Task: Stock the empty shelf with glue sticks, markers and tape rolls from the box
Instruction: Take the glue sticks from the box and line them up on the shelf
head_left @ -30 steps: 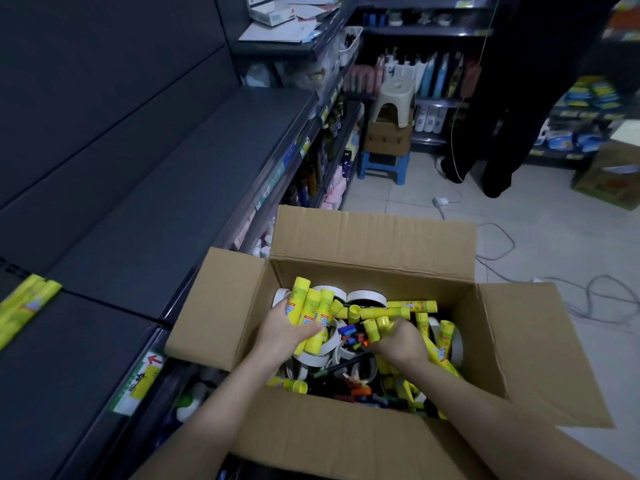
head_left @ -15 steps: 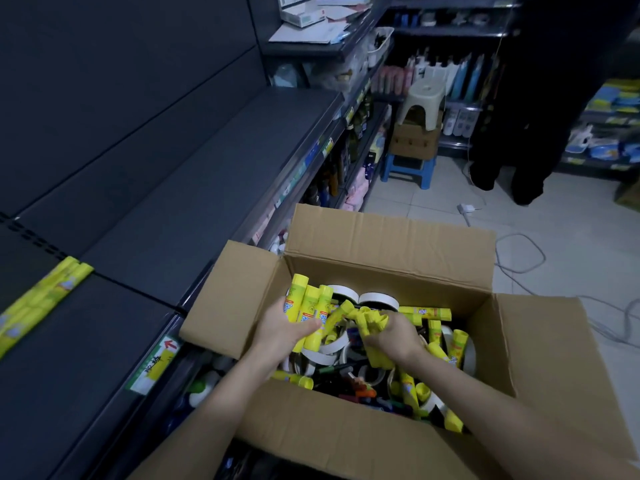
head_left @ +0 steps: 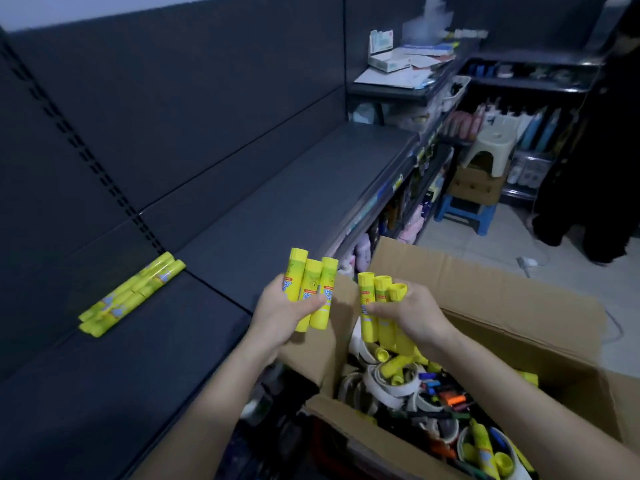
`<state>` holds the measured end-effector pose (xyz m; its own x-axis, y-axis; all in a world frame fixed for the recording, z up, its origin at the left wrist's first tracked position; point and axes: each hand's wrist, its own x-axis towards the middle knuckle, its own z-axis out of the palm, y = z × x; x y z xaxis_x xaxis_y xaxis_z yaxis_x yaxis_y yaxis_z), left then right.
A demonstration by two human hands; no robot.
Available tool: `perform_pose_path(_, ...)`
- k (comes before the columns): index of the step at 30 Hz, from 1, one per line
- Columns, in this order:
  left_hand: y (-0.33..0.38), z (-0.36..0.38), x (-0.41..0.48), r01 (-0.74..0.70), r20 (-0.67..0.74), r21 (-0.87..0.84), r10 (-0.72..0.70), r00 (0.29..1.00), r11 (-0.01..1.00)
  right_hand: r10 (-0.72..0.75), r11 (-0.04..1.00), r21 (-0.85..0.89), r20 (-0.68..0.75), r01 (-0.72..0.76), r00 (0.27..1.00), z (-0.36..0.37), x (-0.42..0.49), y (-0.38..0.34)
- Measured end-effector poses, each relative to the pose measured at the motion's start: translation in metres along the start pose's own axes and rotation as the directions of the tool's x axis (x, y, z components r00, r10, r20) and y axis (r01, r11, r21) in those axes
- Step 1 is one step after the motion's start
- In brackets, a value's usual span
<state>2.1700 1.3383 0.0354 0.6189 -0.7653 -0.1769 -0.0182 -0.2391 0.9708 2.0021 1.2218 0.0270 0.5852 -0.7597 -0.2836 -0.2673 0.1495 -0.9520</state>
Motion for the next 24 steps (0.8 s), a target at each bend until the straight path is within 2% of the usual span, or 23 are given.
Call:
perform_pose_path(9, -0.022, -0.127, 0.001, 0.036, -0.192, 0.168, -0.003, 0.981, 0.985, -0.092, 0.982, -0.146, 0.173, 0.118, 0.981, 0.111, 0.03, -0.048)
perform_pose_path(13, -0.042, -0.179, 0.003, 0.101, -0.309, 0.363, 0.018, 0.951, 0.926, -0.102, 0.97, -0.183, 0.282, 0.158, 0.954, 0.166, 0.043, -0.06)
perform_pose_path(16, -0.059, -0.213, 0.003, 0.132, -0.353, 0.599, 0.112, 0.929, 0.79, -0.132, 0.924, -0.293, 0.356, 0.245, 0.925, 0.208, 0.055, -0.066)
perform_pose_path(19, -0.075, -0.24, 0.004, 0.185, -0.36, 0.791, 0.199, 0.911, 0.583, -0.168, 0.847, -0.415, 0.385, 0.333, 0.907, 0.248, 0.071, -0.062)
perform_pose_path(22, -0.092, -0.264, 0.01, 0.251, -0.365, 0.883, 0.243, 0.899, 0.397, -0.194, 0.69, -0.587, 0.414, 0.424, 0.889, 0.282, 0.088, -0.054)
perform_pose_path(24, -0.103, -0.278, 0.014, 0.246, -0.332, 0.924, 0.296, 0.896, 0.292, -0.216, 0.609, -0.635, 0.444, 0.476, 0.869, 0.298, 0.096, -0.049)
